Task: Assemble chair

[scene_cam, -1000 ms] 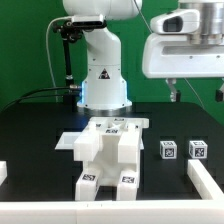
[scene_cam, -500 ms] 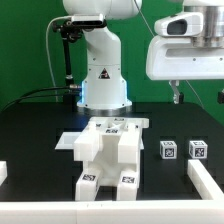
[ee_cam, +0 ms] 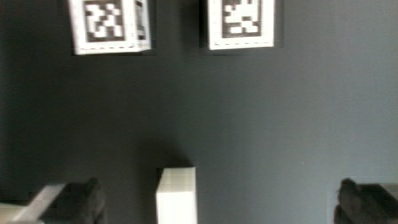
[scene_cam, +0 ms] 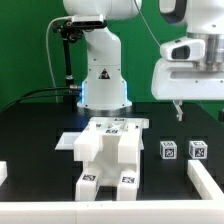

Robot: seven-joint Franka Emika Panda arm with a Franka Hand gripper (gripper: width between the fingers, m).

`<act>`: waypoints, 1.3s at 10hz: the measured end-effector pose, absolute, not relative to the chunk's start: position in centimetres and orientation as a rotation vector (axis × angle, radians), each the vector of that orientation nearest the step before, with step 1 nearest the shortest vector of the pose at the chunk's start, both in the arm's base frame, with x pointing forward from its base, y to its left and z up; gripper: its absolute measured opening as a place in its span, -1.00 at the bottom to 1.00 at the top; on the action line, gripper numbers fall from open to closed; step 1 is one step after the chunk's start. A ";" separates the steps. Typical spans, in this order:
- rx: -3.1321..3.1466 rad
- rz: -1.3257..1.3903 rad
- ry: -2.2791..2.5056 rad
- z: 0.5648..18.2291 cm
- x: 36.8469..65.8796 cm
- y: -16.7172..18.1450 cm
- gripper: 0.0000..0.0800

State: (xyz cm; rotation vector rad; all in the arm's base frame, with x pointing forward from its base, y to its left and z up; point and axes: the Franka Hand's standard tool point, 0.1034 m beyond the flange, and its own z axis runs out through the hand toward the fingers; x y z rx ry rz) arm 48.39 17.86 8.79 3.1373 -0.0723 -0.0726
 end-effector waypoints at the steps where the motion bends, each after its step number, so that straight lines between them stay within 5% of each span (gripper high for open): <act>1: 3.137 -0.076 -0.070 8.9 48.4 17.8 0.62; 4: 3.136 -0.077 -0.072 8.7 48.4 17.7 0.62; 8: 3.128 -0.101 -0.087 4.6 45.8 18.9 0.62; 13: 3.139 -0.088 -0.106 3.9 45.7 18.5 0.62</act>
Offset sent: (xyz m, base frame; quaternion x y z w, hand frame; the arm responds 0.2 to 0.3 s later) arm 0.0000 0.0000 0.0000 0.0000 0.0000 0.0000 1.0000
